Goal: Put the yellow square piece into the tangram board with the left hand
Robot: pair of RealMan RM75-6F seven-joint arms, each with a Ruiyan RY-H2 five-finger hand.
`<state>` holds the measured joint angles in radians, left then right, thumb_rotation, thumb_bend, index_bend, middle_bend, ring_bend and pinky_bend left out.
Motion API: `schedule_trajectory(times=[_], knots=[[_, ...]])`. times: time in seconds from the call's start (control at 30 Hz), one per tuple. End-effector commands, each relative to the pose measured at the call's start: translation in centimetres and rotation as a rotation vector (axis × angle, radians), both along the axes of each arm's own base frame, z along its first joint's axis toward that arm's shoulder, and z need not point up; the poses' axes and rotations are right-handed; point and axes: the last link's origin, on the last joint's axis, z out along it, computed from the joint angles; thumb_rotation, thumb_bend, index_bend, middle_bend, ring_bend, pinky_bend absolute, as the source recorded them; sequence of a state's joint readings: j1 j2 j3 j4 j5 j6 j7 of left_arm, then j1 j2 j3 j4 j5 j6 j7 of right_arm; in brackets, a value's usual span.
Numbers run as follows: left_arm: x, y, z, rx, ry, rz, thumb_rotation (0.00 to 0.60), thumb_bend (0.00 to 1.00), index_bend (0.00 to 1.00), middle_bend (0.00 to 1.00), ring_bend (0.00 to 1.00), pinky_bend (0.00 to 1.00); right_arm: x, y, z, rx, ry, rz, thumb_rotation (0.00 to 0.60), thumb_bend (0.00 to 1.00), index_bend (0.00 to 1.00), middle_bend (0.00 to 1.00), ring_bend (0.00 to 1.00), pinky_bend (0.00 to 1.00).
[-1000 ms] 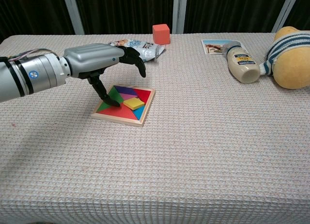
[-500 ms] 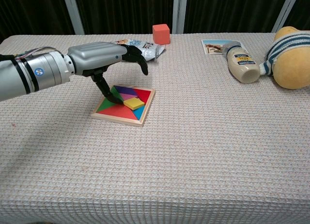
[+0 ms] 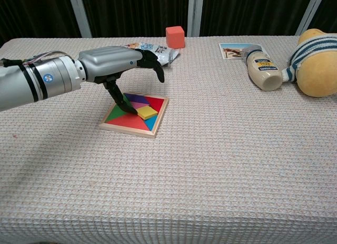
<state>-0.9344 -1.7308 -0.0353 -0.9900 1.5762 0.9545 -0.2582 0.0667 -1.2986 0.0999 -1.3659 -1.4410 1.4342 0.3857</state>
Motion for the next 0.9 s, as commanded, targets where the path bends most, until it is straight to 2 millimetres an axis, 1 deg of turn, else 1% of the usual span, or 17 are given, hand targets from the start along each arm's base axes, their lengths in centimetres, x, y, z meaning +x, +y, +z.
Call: schedule_trajectory(times=[0.03, 0.3, 0.37, 0.47, 0.57, 0.63, 0.73, 0.8, 0.9], knots=[[0.1, 0.0, -0.1, 0.0, 0.0, -0.002, 0.6, 0.05, 0.27, 0.18, 0.0, 0.05, 0.0, 0.0, 0.0, 0.001, -0.001, -0.001, 0.6, 0.18, 0.0, 0.0, 0.0, 0.0], [0.1, 0.2, 0.0, 0.004, 0.0, 0.002, 0.6, 0.05, 0.27, 0.18, 0.0, 0.05, -0.1, 0.1, 0.1, -0.004, -0.001, -0.001, 0.6, 0.18, 0.0, 0.0, 0.0, 0.0], [0.0, 0.3, 0.4, 0.015, -0.005, 0.0, 0.6, 0.05, 0.27, 0.18, 0.0, 0.05, -0.2, 0.1, 0.1, -0.005, -0.001, -0.003, 0.6, 0.18, 0.0, 0.0, 0.0, 0.0], [-0.3, 0.4, 1.5, 0.045, -0.012, -0.004, 0.6, 0.05, 0.27, 0.18, 0.0, 0.05, -0.2, 0.2, 0.2, -0.01, -0.002, -0.003, 0.6, 0.18, 0.0, 0.0, 0.0, 0.0], [-1.4, 0.4, 3.1, 0.084, -0.012, 0.008, 0.6, 0.05, 0.27, 0.18, 0.0, 0.05, -0.2, 0.2, 0.3, -0.015, -0.002, 0.0, 0.6, 0.18, 0.0, 0.0, 0.0, 0.0], [-2.7, 0.2, 4.3, 0.114, -0.004, 0.027, 0.6, 0.05, 0.27, 0.18, 0.0, 0.05, -0.2, 0.3, 0.3, -0.017, -0.002, 0.001, 0.6, 0.18, 0.0, 0.0, 0.0, 0.0], [-4.4, -0.5, 5.5, 0.134, 0.02, 0.055, 0.6, 0.05, 0.27, 0.18, 0.0, 0.05, 0.0, 0.1, 0.2, -0.012, -0.001, 0.005, 0.6, 0.18, 0.0, 0.0, 0.0, 0.0], [-4.9, -0.7, 6.1, 0.143, 0.023, 0.07, 0.6, 0.05, 0.27, 0.18, 0.0, 0.05, 0.1, 0.0, 0.1, -0.01, -0.001, 0.01, 0.6, 0.18, 0.0, 0.0, 0.0, 0.0], [-4.8, -0.8, 6.2, 0.145, -0.001, 0.089, 0.6, 0.05, 0.27, 0.18, 0.0, 0.05, 0.4, -0.2, 0.0, -0.012, -0.002, 0.013, 0.6, 0.18, 0.0, 0.0, 0.0, 0.0]])
